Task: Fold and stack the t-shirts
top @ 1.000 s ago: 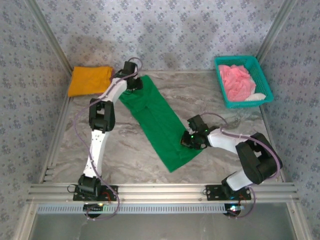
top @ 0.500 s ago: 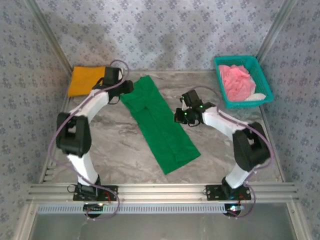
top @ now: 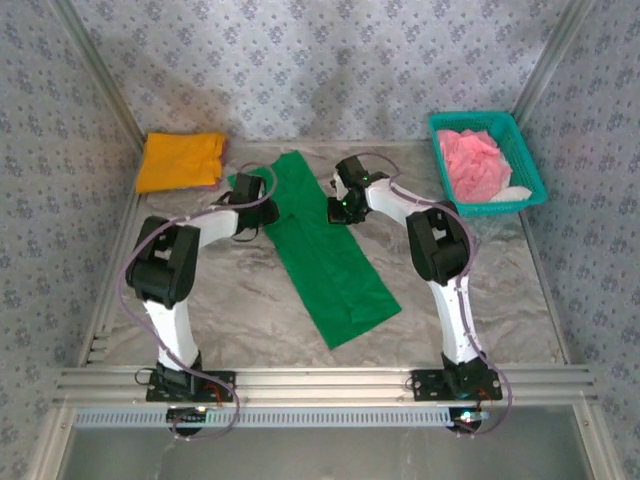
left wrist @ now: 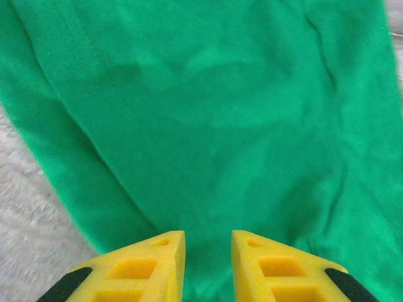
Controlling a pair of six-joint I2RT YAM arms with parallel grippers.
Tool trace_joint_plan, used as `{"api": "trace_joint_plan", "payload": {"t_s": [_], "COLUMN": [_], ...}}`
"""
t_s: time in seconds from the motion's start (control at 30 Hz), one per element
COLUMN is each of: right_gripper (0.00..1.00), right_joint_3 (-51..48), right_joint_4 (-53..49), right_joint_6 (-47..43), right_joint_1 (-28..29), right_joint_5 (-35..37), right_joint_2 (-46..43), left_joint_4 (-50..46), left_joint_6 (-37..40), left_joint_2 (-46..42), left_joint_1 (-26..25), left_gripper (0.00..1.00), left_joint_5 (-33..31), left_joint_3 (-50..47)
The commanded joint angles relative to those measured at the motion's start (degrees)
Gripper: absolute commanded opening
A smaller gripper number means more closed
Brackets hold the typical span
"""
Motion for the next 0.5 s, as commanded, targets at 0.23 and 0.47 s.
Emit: {"api": "trace_joint_plan", "payload": {"t_s": [0.23, 0.47], "right_gripper": [0.0, 0.0], "right_joint_3": [-11.67, -28.85], "right_joint_4": [5.52, 15.82], "right_joint_6": [6.33, 17.12], "right_joint_1": [-0.39, -0.08], "right_joint_5": [-0.83, -0.41], "right_joint_2": [-3.42, -11.58], "left_joint_4": [-11.88, -18.12], "left_joint_6": [-2.12, -0.05], "left_joint_2": [15.95, 28.08], "left_joint_1": [0.79, 0.03], "left_gripper": [0.25, 0.25], "left_joint_5": [-1.38, 6.74], "left_joint_3": [21.79, 39.62]}}
